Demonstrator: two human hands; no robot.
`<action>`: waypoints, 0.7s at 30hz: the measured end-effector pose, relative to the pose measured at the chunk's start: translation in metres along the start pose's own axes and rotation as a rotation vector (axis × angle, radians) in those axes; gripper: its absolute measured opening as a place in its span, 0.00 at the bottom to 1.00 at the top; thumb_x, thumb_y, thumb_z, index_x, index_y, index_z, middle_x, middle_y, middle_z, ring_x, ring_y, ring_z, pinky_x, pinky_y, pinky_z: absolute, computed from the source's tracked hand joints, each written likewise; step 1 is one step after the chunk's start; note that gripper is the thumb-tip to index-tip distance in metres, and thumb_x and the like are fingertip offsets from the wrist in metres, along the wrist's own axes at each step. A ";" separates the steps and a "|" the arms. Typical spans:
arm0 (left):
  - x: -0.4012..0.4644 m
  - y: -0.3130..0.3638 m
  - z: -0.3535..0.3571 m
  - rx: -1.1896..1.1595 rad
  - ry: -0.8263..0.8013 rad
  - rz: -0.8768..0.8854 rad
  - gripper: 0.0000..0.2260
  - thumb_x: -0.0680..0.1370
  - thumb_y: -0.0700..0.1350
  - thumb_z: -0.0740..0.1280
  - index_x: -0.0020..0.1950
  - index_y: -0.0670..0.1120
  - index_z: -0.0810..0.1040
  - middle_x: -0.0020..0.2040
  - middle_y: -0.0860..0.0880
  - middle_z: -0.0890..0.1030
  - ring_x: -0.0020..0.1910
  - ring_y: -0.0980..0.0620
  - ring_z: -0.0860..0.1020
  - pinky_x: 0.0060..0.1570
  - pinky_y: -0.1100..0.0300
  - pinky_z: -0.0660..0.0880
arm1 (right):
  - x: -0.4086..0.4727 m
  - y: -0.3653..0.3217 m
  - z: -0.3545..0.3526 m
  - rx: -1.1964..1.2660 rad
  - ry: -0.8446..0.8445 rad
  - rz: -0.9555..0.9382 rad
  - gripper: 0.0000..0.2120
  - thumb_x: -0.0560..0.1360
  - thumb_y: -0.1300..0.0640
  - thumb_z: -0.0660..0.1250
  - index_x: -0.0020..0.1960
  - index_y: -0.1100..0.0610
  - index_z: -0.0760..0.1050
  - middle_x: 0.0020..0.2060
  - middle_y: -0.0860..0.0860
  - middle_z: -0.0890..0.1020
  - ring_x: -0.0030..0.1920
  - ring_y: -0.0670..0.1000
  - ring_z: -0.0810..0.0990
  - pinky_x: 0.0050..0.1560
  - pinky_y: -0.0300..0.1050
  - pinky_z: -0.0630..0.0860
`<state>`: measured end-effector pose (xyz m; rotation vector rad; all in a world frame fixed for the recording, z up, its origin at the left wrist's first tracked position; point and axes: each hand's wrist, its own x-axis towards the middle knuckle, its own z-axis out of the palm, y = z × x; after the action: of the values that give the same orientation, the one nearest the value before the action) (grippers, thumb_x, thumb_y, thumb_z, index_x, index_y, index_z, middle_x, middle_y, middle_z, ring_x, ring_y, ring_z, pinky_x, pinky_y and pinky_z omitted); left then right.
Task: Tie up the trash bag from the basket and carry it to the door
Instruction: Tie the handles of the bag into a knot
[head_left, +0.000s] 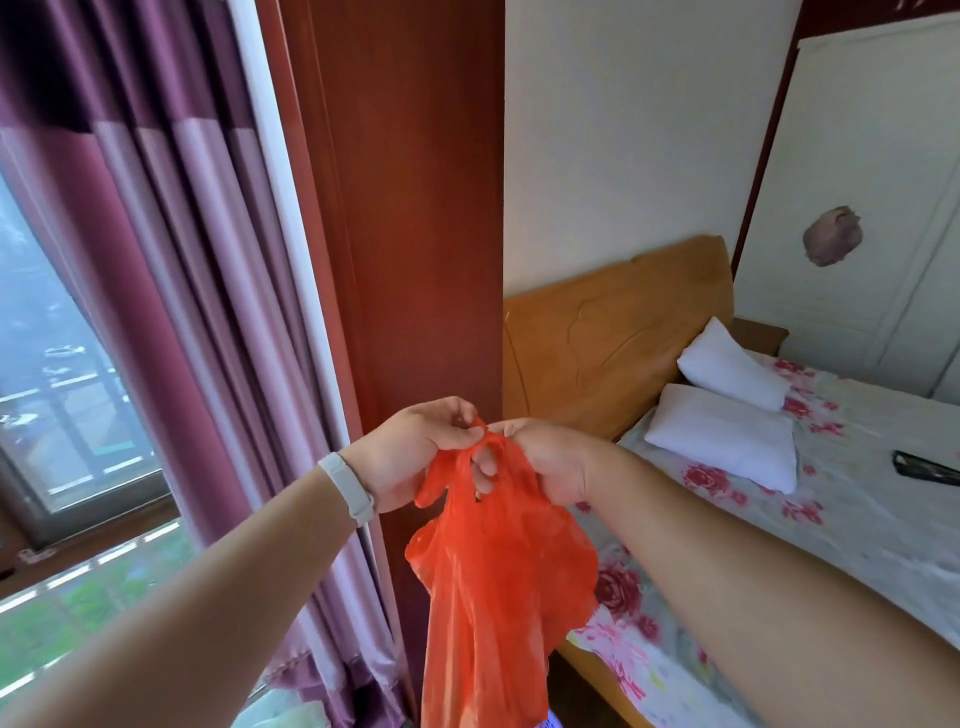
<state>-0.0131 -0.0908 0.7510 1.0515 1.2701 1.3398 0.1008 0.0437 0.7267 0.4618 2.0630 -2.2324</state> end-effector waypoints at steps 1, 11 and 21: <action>0.001 0.002 -0.001 0.016 0.008 -0.009 0.07 0.76 0.33 0.60 0.45 0.44 0.65 0.35 0.37 0.79 0.32 0.40 0.80 0.34 0.53 0.74 | 0.000 -0.001 -0.001 -0.006 -0.014 -0.008 0.19 0.77 0.67 0.57 0.30 0.58 0.76 0.30 0.56 0.81 0.34 0.55 0.77 0.45 0.51 0.73; -0.001 0.007 -0.002 0.410 -0.008 -0.117 0.08 0.80 0.37 0.59 0.49 0.39 0.78 0.38 0.39 0.82 0.38 0.40 0.81 0.41 0.51 0.78 | -0.007 0.003 -0.007 -0.082 -0.085 -0.029 0.05 0.76 0.67 0.66 0.44 0.64 0.80 0.44 0.62 0.83 0.45 0.58 0.80 0.52 0.51 0.76; 0.002 0.006 0.005 0.597 0.066 -0.243 0.11 0.81 0.42 0.59 0.40 0.41 0.73 0.36 0.40 0.84 0.35 0.44 0.82 0.31 0.60 0.71 | -0.027 0.009 -0.013 -0.156 -0.006 0.031 0.11 0.72 0.60 0.64 0.48 0.64 0.80 0.48 0.62 0.80 0.47 0.57 0.79 0.53 0.50 0.73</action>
<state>-0.0085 -0.0883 0.7571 1.2050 1.8454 0.8283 0.1311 0.0515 0.7243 0.4698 2.1894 -2.0332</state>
